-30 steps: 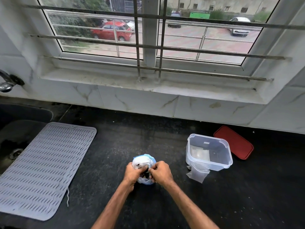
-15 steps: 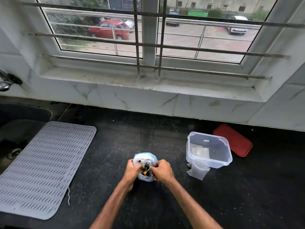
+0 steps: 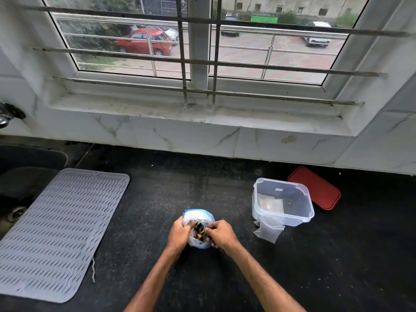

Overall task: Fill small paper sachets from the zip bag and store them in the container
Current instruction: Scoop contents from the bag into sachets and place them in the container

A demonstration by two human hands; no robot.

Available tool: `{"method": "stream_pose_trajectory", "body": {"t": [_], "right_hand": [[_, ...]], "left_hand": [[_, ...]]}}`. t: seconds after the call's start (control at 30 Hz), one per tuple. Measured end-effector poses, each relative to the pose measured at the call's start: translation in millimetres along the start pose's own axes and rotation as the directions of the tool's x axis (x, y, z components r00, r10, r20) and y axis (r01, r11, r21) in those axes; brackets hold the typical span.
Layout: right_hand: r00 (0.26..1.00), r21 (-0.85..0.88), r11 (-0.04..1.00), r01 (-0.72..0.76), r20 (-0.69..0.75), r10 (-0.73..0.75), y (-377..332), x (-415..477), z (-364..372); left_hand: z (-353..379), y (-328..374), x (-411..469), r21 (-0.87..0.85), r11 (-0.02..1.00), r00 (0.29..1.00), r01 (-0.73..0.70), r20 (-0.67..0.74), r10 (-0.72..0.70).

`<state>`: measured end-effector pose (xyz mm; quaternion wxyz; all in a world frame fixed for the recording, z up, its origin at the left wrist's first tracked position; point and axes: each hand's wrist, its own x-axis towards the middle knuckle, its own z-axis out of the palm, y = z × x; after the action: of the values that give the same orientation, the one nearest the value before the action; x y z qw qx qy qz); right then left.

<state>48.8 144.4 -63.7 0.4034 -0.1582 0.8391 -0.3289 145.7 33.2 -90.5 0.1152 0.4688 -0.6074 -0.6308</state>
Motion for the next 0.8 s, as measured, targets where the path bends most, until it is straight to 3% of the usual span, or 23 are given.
{"method": "stream_pose_trajectory", "body": {"t": [0.13, 0.27, 0.4, 0.67, 0.73, 0.8], "right_hand": [[1.000, 0.037, 0.999, 0.021, -0.010, -0.021, -1.9, -4.4, -2.4], [0.999, 0.082, 0.996, 0.023, -0.025, -0.021, -4.0, -10.6, -6.0], [0.999, 0.103, 0.994, 0.045, -0.026, -0.043, -5.9, -18.6, -12.7], [0.995, 0.131, 0.987, 0.094, 0.022, -0.097, -4.1, -28.5, -32.4], [0.993, 0.142, 0.984, 0.105, 0.030, -0.111, -3.4, -34.1, -40.6], [0.992, 0.169, 0.978, 0.119, 0.026, -0.125, -2.5, -40.4, -49.8]], "left_hand": [[-0.5, 1.1, -2.1, 0.070, 0.997, 0.993, -0.011, -0.115, 0.019], [-3.0, 9.3, -16.3, 0.295, 0.953, 0.951, -0.068, -0.270, 0.151], [-3.7, 14.0, -24.4, 0.481, 0.863, 0.908, -0.153, -0.277, 0.315], [-8.2, 11.1, -30.1, 0.424, 0.878, 0.921, -0.220, -0.206, 0.330], [-11.0, 11.1, -36.1, 0.398, 0.876, 0.889, -0.272, -0.244, 0.386], [-13.3, 16.3, -45.0, 0.390, 0.841, 0.795, -0.374, -0.332, 0.507]]}}
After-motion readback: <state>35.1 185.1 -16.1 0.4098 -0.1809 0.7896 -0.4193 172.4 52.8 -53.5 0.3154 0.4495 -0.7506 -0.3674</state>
